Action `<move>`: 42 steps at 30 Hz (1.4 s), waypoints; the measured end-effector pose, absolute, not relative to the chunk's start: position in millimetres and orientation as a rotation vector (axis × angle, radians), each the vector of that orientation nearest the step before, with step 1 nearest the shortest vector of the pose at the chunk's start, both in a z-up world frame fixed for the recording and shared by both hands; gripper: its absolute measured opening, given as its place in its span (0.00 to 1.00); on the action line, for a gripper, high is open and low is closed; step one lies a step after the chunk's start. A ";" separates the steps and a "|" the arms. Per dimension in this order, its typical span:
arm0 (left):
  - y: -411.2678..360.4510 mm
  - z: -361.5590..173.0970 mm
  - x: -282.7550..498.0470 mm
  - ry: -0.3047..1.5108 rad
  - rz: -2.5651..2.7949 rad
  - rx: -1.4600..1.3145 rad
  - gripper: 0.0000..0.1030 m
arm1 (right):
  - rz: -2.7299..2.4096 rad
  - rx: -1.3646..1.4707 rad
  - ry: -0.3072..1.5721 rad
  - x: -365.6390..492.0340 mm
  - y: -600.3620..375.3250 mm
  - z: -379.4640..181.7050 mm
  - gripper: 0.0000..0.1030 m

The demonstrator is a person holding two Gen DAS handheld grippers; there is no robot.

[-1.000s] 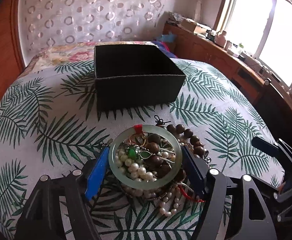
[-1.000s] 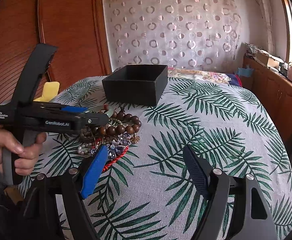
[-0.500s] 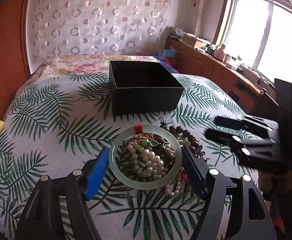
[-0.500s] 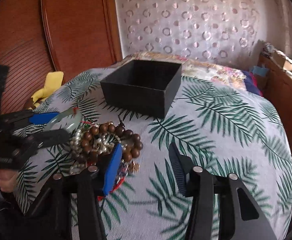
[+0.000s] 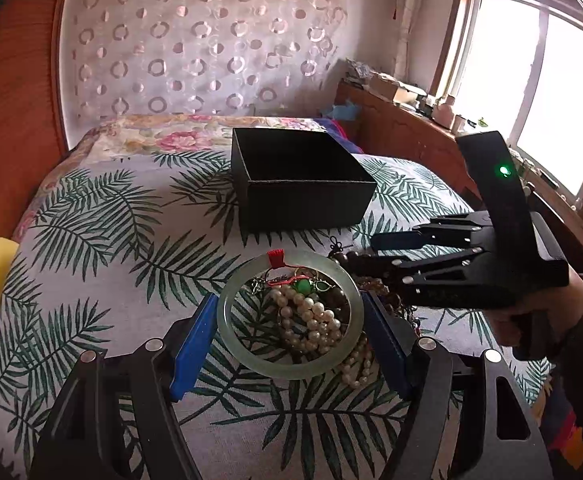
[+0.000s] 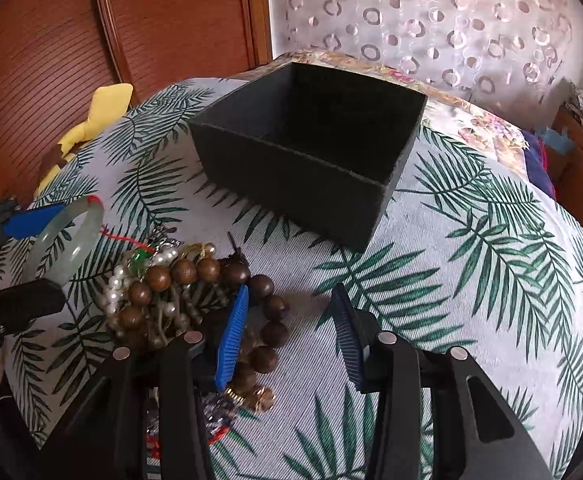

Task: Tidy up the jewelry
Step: 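Grasp and lift the jade bangle with left tool while right grasps brown beads, then lower the jade bangle into the black box with left while right drops beads in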

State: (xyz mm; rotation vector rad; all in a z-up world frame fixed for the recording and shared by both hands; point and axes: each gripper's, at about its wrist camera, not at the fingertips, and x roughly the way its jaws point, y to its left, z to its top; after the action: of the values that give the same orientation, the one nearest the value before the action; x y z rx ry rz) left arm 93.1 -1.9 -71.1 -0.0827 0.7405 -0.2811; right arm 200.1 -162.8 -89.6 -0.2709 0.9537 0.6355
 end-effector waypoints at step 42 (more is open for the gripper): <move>-9.7 -28.0 144.0 0.663 -0.247 -0.004 0.67 | 0.580 -0.232 0.597 240.1 -182.4 49.6 0.14</move>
State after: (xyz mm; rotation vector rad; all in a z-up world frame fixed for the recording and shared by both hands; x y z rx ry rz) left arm 144.0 -9.7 -28.0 -0.0042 0.6630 -0.2473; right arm 240.1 -182.4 49.6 -0.2316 0.5971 0.5798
